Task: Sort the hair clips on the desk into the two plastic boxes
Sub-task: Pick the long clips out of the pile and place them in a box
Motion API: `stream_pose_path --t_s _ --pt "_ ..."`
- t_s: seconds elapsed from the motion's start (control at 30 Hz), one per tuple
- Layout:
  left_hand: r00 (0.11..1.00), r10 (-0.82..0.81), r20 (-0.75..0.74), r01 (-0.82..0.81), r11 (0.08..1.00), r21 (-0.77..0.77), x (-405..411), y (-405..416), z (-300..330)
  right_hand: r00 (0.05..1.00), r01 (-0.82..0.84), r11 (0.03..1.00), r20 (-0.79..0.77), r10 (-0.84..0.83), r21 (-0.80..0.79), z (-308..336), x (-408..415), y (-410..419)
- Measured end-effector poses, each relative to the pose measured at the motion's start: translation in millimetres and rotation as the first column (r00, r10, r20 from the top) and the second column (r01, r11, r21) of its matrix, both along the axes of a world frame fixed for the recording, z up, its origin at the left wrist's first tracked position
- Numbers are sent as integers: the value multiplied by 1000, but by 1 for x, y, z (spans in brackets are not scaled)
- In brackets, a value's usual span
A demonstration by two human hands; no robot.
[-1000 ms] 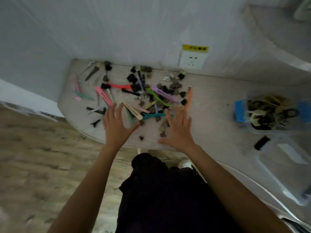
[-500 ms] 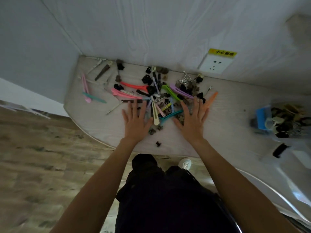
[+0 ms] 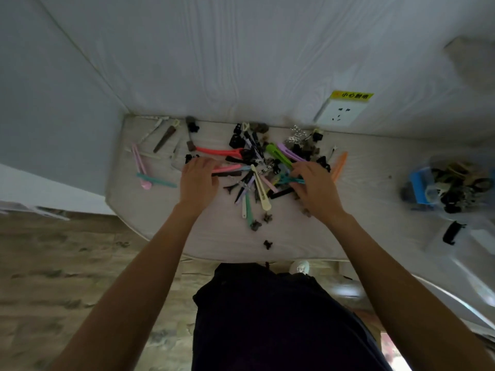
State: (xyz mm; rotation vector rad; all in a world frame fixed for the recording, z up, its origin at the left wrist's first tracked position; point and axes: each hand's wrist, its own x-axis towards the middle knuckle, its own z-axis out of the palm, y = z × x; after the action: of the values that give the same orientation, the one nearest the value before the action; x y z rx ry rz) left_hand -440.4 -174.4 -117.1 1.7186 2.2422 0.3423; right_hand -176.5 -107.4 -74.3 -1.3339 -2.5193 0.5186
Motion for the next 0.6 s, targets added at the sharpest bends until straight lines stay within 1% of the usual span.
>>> stream_pose_path --t_s 0.07,0.17,0.23,0.3,0.33,0.4,0.47,0.53,0.6 --pt "996 -78 -31 78 997 -25 -7 9 4 991 102 990 -81 -110 -94 15 -12 -4" --pt "987 -159 -5 159 987 -12 -14 15 10 989 126 978 -55 -137 -168 21 -36 -11" --pt "986 -166 30 166 986 3 -20 14 12 986 156 961 -18 -164 -230 13 -50 -15" --pt "983 -184 20 183 982 41 -23 11 12 987 160 957 72 -147 -243 3 -60 -21" --pt "981 -193 3 192 978 78 -23 9 12 981 144 961 159 -109 -234 -2 -63 -23" --pt "985 -171 -24 173 973 152 -23 5 15 944 137 961 324 -54 -239 -6 -68 -26" --pt "992 -120 -24 122 974 193 -21 1 21 897 155 962 440 -42 -225 -8 -71 -25" --pt "996 -84 5 82 981 177 -20 0 29 864 155 970 501 -41 -188 -8 -72 -25" --pt "997 -73 29 69 989 130 -21 7 34 861 161 969 507 -45 -187 -8 -71 -23"
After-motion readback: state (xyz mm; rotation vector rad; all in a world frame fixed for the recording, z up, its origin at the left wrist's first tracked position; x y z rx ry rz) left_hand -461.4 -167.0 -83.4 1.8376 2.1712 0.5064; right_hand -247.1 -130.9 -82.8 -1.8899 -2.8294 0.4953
